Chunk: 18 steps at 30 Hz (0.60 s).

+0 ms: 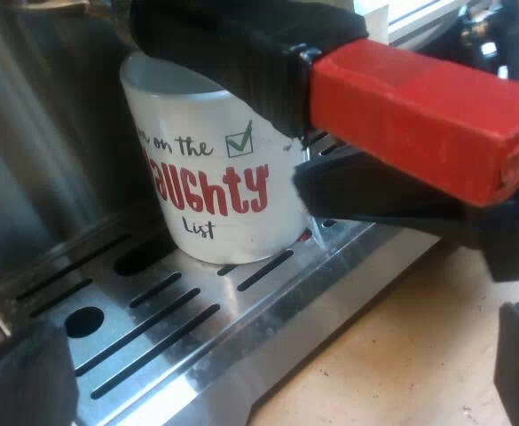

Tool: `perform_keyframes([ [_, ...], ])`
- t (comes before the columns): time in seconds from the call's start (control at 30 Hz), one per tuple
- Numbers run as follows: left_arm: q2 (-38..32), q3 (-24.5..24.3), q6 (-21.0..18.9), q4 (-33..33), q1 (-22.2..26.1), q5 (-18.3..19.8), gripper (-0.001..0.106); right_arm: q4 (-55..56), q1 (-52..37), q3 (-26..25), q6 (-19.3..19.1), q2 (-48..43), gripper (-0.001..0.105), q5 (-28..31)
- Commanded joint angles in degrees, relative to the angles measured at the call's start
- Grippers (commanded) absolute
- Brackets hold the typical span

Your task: Place mug into machine

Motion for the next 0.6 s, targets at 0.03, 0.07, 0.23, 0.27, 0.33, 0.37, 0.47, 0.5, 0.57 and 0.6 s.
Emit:
perform_keyframes([
  [0.03, 0.17, -0.12, -0.43, -1.07, 0.00, 0.18, 0.098, -0.09, 0.25, 1.47, 0.38, -1.21, 0.054, 1.75],
  [0.07, 0.17, -0.12, -0.43, -1.07, 0.00, 0.18, 0.098, -0.09, 0.25, 2.63, 1.44, -1.52, 0.054, 2.17],
  [0.23, 0.17, -0.12, -0.43, -1.07, 0.00, 0.18, 0.098, -2.76, 0.38, 6.08, 3.27, -1.52, 0.054, 2.15],
  [0.27, 0.17, -0.12, -0.43, -1.07, 0.00, 0.18, 0.098, -3.79, 0.37, 6.62, 3.25, -1.52, 0.054, 2.15],
  [0.33, 0.17, -0.12, -0.43, -1.07, 0.00, 0.18, 0.098, -5.10, 0.37, 6.83, 3.01, -1.52, 0.054, 2.15],
  [0.37, 0.17, -0.12, -0.43, -1.07, 0.00, 0.18, 0.098, -6.30, 0.37, 6.81, 3.00, -1.25, 0.054, 2.15],
  [0.47, 0.17, -0.12, -0.43, -1.07, 0.00, 0.18, 0.098, -11.13, 0.37, 6.81, 0.40, 0.09, 0.054, 2.15],
  [0.5, 0.17, -0.12, -0.43, -1.07, 0.00, 0.18, 0.098, -11.38, 0.37, 6.81, 0.34, 0.38, 0.054, 2.15],
  [0.57, 0.17, -0.12, -0.43, -1.07, 0.00, 0.18, 0.098, -14.17, 0.37, 6.81, 0.07, 2.25, 0.054, 2.15],
  [0.6, 0.17, -0.12, -0.43, -1.07, 0.00, 0.18, 0.098, -15.13, 0.37, 6.81, -0.01, 2.79, 0.054, 2.15],
])
